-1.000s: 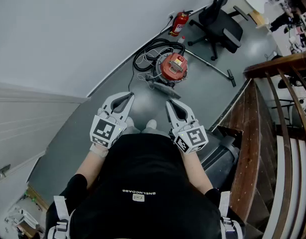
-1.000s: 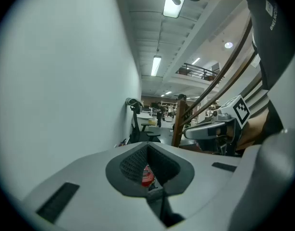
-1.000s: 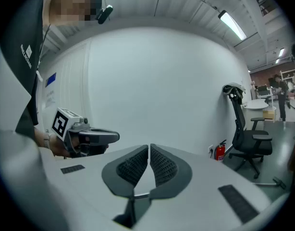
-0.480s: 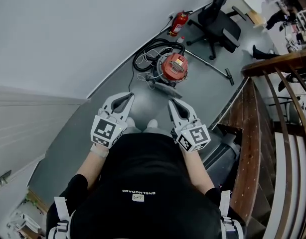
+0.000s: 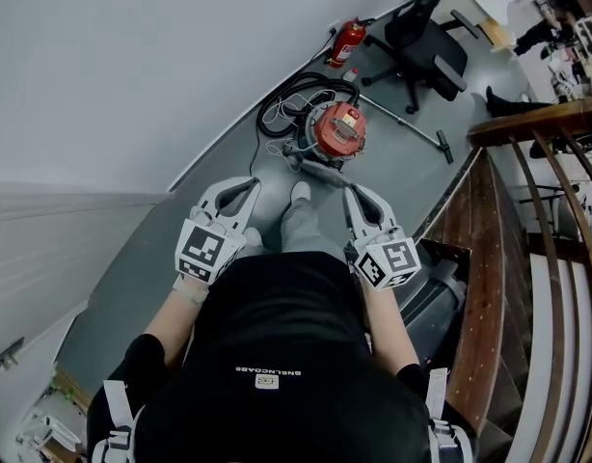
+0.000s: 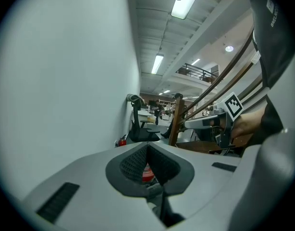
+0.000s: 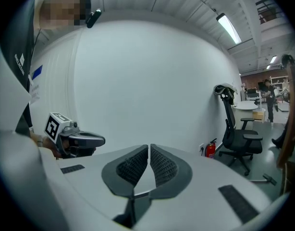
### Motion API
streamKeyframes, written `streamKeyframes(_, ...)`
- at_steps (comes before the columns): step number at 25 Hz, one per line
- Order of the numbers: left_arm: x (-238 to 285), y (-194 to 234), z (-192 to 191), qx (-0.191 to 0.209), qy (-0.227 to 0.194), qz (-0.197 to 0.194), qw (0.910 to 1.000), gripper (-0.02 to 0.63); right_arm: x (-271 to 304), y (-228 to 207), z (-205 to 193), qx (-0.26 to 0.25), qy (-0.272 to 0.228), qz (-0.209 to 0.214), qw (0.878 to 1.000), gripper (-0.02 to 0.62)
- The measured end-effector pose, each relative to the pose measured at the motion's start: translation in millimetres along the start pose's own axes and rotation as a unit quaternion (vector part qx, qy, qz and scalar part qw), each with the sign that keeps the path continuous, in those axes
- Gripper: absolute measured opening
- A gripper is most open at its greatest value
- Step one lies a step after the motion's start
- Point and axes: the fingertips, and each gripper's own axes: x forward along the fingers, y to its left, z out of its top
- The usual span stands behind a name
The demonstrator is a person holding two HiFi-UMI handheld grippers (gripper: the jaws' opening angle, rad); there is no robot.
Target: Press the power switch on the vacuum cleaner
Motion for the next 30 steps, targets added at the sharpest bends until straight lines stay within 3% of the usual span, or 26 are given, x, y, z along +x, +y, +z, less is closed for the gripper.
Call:
streamKeyframes(5, 37.6, 9.2, -3.4, 0.0, 0.016, -0.002, 0.9999, 0.014, 24.0, -36.7, 4.0, 0.009, 0.003, 0.006, 1.0, 0.038)
streamKeyframes(12, 119.0, 31.8, 19.5, -0.002, 0.031, 0.011, 0.9995, 0.014, 66.1, -103.1, 14.0, 0.019, 0.018, 0.03, 0.999, 0.038)
streamKeyframes(30, 342.9, 29.4, 82.3, 0.005, 0.077, 0.006, 0.997, 0.014, 121.5, -322.2, 32.9, 0.077, 0.061, 0.034, 0.995, 0.038)
